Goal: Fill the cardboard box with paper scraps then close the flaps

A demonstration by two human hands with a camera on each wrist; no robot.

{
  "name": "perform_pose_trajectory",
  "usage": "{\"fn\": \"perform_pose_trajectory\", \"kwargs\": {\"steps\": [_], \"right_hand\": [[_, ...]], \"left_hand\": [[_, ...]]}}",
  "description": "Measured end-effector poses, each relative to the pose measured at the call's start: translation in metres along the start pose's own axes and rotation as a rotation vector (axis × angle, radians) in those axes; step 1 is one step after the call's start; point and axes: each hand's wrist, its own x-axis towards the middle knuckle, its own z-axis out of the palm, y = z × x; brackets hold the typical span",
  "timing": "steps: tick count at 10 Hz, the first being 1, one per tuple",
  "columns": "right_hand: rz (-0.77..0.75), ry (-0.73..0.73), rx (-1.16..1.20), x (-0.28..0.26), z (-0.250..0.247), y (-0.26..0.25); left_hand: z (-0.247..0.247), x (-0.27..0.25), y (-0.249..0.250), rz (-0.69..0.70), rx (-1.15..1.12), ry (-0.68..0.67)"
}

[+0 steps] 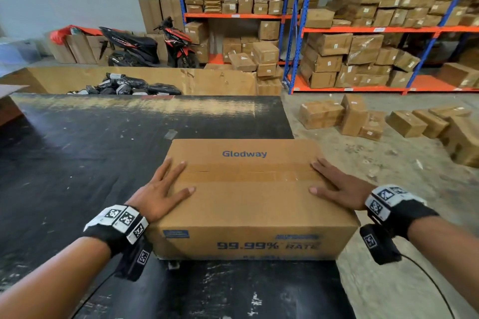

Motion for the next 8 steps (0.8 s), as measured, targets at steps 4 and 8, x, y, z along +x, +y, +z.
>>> {"fn": "perform_pose_trajectory", "kwargs": {"steps": [4, 8], "right_hand": [[-0.050, 0.128, -0.016, -0.041, 0.059, -0.025], [-0.060, 0.249, 0.229, -0.061, 0.051, -0.024]], "left_hand": [[0.004, -0.063, -0.025, 0.022, -0.008, 0.036], [-0.006, -0.073, -0.050, 0.056, -0.325, 0.234]]}}
